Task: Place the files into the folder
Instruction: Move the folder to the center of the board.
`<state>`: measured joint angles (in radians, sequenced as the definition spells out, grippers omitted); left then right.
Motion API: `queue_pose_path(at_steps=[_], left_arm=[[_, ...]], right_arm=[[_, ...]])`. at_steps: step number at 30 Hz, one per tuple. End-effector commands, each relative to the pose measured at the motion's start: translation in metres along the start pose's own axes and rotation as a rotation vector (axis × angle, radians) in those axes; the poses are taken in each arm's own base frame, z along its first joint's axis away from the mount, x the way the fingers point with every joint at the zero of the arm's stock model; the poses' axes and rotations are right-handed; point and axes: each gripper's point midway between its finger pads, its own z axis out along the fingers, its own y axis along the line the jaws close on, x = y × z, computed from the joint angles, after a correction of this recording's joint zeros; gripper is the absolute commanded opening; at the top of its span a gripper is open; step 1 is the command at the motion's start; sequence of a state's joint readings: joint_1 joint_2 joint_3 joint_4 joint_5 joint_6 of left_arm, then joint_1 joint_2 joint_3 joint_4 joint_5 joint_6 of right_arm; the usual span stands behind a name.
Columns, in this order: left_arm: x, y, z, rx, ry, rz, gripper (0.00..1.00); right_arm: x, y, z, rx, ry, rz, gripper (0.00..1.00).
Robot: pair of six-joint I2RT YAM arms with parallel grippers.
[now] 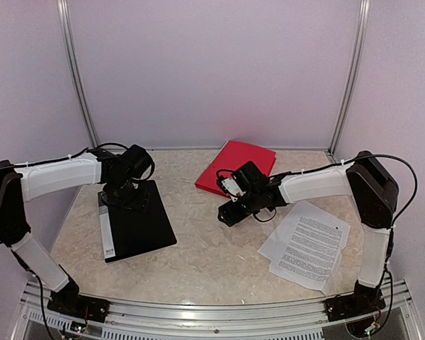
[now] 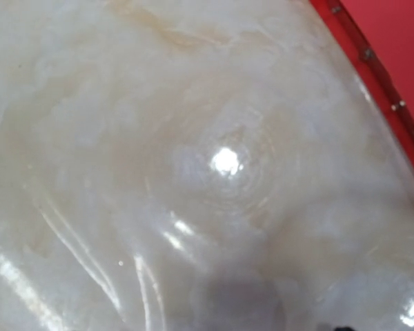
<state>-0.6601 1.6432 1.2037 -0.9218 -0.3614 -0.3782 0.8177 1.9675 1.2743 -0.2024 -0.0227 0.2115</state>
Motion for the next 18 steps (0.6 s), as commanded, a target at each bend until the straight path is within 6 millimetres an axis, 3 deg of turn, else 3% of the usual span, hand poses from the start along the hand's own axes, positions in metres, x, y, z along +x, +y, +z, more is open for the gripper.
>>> queue_pose_path(at_steps=[1,5,8,12,18], left_arm=[[-0.013,0.044,0.008,0.117,-0.052,-0.409,0.75],[-0.009,0.099,0.024,0.172,-0.082,-0.706,0.78],[0.001,0.122,0.041,0.173,-0.069,-0.848,0.79],[0.011,0.143,0.064,0.110,-0.027,-0.921,0.80],[0.019,0.158,0.100,0.157,0.013,-1.033,0.80]], right_arm=[[-0.013,0.012,-0.008,-0.025,-0.036,-0.009,0.76],[-0.018,0.019,-0.010,-0.039,-0.050,-0.020,0.76],[-0.019,0.026,-0.008,-0.053,-0.052,-0.028,0.76],[-0.019,0.036,-0.004,-0.067,-0.049,-0.043,0.76],[-0.018,0.052,0.001,-0.083,-0.044,-0.064,0.76]])
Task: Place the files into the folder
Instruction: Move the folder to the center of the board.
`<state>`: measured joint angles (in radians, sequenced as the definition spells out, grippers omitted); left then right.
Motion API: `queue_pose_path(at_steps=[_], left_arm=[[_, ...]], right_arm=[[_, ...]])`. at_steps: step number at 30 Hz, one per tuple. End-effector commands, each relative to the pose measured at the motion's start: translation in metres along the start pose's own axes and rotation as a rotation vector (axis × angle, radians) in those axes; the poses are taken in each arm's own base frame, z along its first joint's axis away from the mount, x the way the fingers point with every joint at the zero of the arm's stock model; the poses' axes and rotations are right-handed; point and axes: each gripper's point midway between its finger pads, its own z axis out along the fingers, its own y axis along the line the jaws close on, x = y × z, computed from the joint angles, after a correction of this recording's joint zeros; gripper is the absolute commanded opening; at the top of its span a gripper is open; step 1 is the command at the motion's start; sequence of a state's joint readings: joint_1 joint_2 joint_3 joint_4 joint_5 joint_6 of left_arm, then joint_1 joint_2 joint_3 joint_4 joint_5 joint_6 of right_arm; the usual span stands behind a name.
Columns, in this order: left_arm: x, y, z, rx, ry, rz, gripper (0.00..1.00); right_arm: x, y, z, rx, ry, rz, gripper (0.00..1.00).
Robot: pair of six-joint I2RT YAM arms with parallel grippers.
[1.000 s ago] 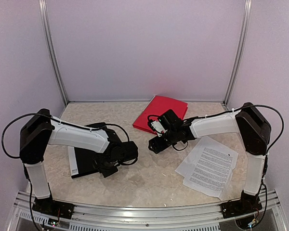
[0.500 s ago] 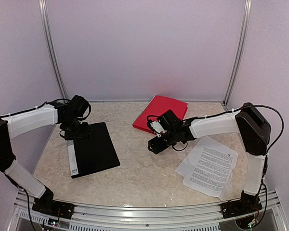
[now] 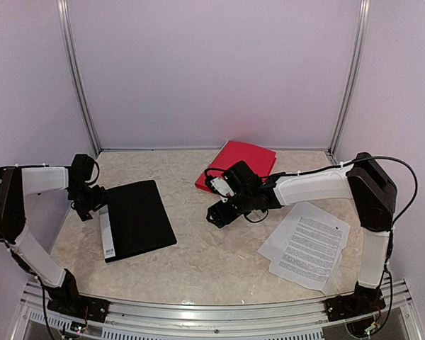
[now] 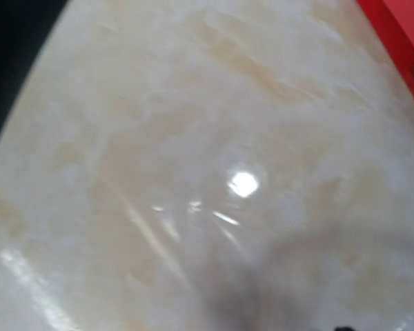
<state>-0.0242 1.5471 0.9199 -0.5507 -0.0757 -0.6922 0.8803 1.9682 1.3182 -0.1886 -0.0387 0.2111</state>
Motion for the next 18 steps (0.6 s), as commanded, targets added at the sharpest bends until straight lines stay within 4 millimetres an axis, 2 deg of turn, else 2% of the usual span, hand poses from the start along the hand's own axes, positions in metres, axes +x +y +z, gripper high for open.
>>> queue_pose_path(at_steps=[1,2,4,7,9,13,18], left_arm=[[-0.009,0.002,0.025,0.064,0.033,-0.095,0.80],[-0.008,0.003,0.033,0.055,0.048,-0.097,0.81],[-0.007,0.000,0.042,0.064,0.075,-0.096,0.71],[-0.007,-0.009,0.044,0.097,0.090,-0.066,0.77],[-0.004,-0.017,0.044,0.118,0.116,-0.046,0.75],[0.021,-0.052,0.044,0.184,0.156,0.040,0.68],[0.056,-0.096,0.050,0.199,0.190,0.191,0.66]], right_arm=[[-0.001,0.013,0.008,-0.018,0.004,-0.012,0.76],[-0.001,0.013,0.009,-0.018,0.003,-0.010,0.76],[-0.004,0.014,0.012,-0.017,-0.002,-0.002,0.76],[-0.009,0.019,0.024,-0.038,-0.011,0.032,0.77],[-0.014,0.022,0.033,-0.032,-0.021,0.060,0.77],[-0.022,0.024,0.043,-0.037,-0.052,0.133,0.78],[-0.020,0.013,0.047,0.017,-0.060,0.187,0.79]])
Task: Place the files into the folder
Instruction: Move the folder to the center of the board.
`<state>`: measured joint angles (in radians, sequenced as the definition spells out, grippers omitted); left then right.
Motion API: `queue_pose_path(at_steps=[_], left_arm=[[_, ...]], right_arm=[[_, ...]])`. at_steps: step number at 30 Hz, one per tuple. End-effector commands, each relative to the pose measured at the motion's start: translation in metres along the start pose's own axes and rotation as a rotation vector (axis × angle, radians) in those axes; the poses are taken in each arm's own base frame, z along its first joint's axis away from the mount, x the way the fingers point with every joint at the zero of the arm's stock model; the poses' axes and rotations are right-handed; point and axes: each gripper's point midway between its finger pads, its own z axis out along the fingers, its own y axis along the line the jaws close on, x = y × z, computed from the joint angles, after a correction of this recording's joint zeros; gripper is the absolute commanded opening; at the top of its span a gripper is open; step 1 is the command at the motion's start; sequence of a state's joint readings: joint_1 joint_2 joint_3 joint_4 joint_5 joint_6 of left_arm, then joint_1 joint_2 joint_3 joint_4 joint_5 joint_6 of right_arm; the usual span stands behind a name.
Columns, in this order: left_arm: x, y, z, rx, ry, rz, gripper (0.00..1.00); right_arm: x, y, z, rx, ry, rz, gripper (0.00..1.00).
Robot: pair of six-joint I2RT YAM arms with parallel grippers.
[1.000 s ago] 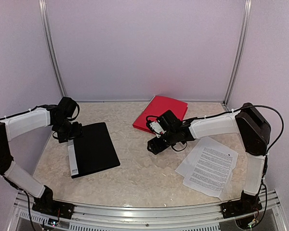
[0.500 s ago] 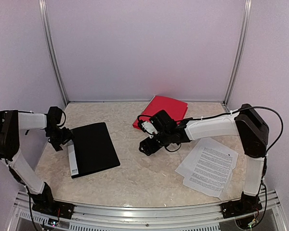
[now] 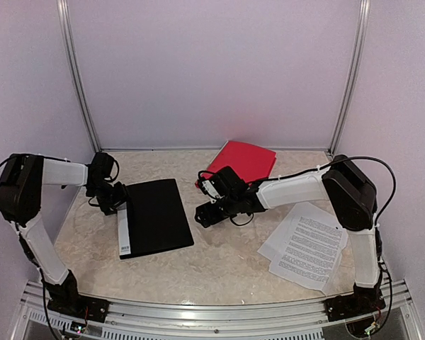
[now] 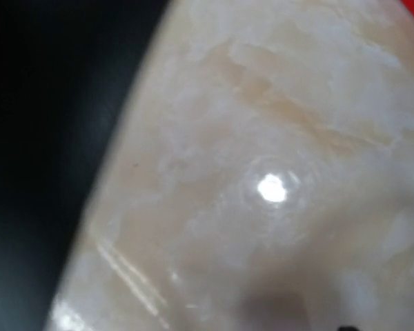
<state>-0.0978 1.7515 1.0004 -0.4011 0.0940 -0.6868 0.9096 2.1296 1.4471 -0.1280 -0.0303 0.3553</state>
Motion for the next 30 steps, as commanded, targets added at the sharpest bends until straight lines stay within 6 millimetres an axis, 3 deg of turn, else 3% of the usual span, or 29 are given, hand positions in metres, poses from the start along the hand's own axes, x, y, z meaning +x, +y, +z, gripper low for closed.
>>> queue_pose_path(at_steps=[1,5,8,13,19,24,30], left_arm=[[0.041,-0.040,0.021,0.024,0.089,0.148,0.66],[0.065,-0.067,0.033,0.022,0.101,0.239,0.66],[0.081,-0.083,0.036,0.037,0.113,0.277,0.65],[0.102,-0.126,0.034,0.083,0.105,0.405,0.65],[0.126,-0.163,0.042,0.125,0.141,0.496,0.64],[0.145,-0.178,0.041,0.144,0.171,0.536,0.63],[0.182,-0.186,0.025,0.161,0.197,0.586,0.61]], right_arm=[[-0.007,-0.004,0.005,0.043,-0.042,0.078,0.80],[0.006,-0.013,0.010,0.071,-0.015,0.126,0.81],[0.029,-0.020,0.011,0.087,0.022,0.158,0.81],[0.049,-0.034,-0.008,0.129,0.003,0.216,0.80],[0.066,-0.038,-0.022,0.141,0.019,0.262,0.80],[0.092,-0.033,-0.039,0.129,0.048,0.296,0.78],[0.097,-0.027,-0.073,0.161,0.031,0.297,0.78]])
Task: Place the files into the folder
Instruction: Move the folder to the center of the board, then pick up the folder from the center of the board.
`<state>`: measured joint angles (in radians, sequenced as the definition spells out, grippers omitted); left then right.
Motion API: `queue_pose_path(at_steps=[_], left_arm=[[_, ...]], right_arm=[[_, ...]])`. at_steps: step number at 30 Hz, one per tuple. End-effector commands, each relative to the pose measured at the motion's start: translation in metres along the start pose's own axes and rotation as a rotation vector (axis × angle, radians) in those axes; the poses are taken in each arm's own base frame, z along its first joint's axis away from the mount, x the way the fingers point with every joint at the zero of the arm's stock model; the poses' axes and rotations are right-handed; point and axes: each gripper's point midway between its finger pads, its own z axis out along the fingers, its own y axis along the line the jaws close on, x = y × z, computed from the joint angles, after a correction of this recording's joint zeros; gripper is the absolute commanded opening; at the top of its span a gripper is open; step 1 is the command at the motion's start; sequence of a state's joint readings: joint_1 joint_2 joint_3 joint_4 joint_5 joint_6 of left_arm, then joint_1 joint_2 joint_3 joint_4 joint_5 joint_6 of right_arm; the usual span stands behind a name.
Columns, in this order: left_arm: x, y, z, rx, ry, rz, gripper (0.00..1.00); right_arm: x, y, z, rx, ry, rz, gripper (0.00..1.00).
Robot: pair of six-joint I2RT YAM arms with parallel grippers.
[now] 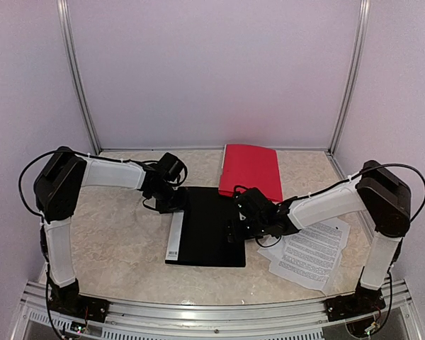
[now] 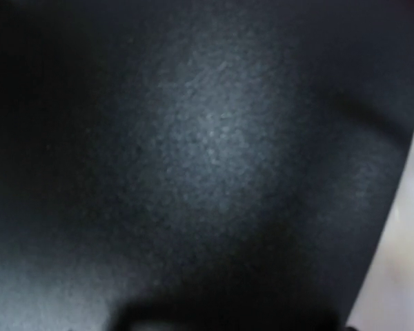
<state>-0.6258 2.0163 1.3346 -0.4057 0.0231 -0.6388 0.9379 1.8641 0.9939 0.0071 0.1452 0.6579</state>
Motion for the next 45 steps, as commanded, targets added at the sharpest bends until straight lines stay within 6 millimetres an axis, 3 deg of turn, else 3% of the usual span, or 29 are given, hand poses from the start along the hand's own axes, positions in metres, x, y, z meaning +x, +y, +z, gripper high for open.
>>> queue_pose_path(at_steps=[1,7,11,16,19,22,26,29,34,37,41,45], left_arm=[[0.051,-0.028,0.000,0.041,0.123,0.057,0.61],[0.052,-0.012,-0.017,-0.035,0.089,0.042,0.61],[0.046,0.008,-0.039,-0.121,0.030,0.037,0.69],[0.029,0.022,-0.072,-0.198,-0.083,0.062,0.77],[0.029,0.012,-0.093,-0.177,-0.129,0.146,0.84],[0.049,-0.017,-0.111,-0.091,-0.131,0.301,0.89],[0.102,-0.069,-0.129,0.036,-0.073,0.611,0.96],[0.139,-0.094,-0.134,0.025,-0.033,0.859,0.96],[0.204,-0.101,-0.108,0.003,0.176,1.181,0.94],[0.230,-0.101,-0.096,0.026,0.259,1.301,0.94],[0.240,-0.102,-0.089,0.035,0.291,1.384,0.94],[0.236,-0.102,-0.077,0.024,0.274,1.455,0.93]], right_arm=[[0.021,0.000,-0.024,0.010,0.046,0.011,0.78],[-0.010,0.005,-0.053,0.044,0.003,-0.096,0.82],[-0.031,0.002,-0.063,0.103,-0.024,-0.151,0.83],[-0.036,-0.008,-0.062,0.113,-0.021,-0.143,0.83],[-0.033,-0.014,-0.060,0.091,-0.004,-0.122,0.83],[-0.035,-0.017,-0.059,0.044,-0.001,-0.094,0.83],[-0.038,-0.021,-0.058,0.021,0.006,-0.101,0.83],[-0.035,-0.027,-0.055,0.005,0.017,-0.096,0.83],[-0.036,-0.034,-0.059,-0.028,0.012,-0.089,0.83],[-0.036,-0.035,-0.061,-0.036,0.006,-0.097,0.83],[-0.030,-0.035,-0.058,-0.050,0.007,-0.091,0.83],[-0.024,-0.030,-0.054,-0.087,0.019,-0.083,0.83]])
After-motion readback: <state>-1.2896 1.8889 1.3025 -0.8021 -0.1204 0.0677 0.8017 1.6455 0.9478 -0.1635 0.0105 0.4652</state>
